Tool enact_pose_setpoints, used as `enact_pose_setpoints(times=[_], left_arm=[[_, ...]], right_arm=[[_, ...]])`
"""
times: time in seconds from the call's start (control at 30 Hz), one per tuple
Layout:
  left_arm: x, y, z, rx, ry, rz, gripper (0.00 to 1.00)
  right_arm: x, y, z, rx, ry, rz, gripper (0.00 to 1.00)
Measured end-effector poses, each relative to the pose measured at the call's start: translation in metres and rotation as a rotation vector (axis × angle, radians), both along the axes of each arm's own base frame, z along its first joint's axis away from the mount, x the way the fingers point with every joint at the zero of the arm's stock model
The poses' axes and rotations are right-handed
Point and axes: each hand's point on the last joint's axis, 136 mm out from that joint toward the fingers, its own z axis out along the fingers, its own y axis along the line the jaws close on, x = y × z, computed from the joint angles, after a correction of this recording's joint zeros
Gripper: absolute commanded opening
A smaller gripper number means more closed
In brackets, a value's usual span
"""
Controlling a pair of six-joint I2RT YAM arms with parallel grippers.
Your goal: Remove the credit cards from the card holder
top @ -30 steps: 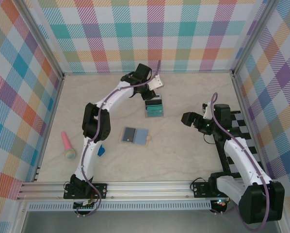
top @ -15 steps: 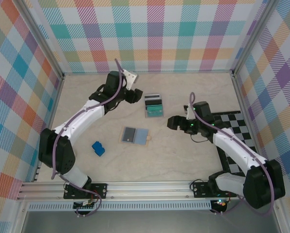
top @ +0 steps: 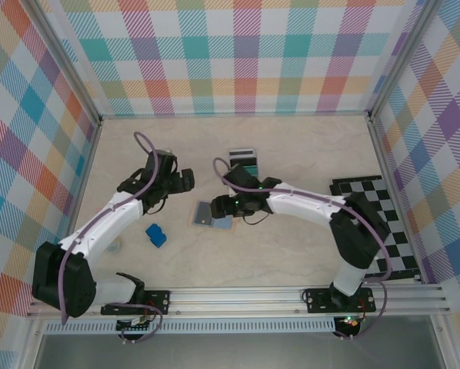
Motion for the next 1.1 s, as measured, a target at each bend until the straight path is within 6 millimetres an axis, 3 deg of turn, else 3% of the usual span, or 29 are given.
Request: enact_pose_setpoints(times=[0.2,0.5,0.67,0.87,1.1], left_arm=[[-0.023,0.036,-0.011,-0.031,0.019,0.125,1.00],[-0.047,0.069,-0.027,-0.102,0.033,0.292,1.00],[-0.049,0.076,-0.021,-0.137,0.010,0.343,1.00],[-0.054,0.078,-0.026,-0.130,0.041,0.349,1.00],[-0.053,0.066,-0.030,-0.168,0.090,0.309,1.00]], right_arm=[[0.004,0.030,-0.025,-0.156,-0.029,0.024,0.73],[0.025,0.041,-0.045,-0.353,-0.089,0.027,0.75],[0.026,0.034,-0.059,-0.437,-0.094,0.064,0.76],[0.027,0.032,-0.061,-0.465,-0.153,0.204,0.76],[0.007,-0.006,-0.058,-0.459,-0.122,0.300,0.75]])
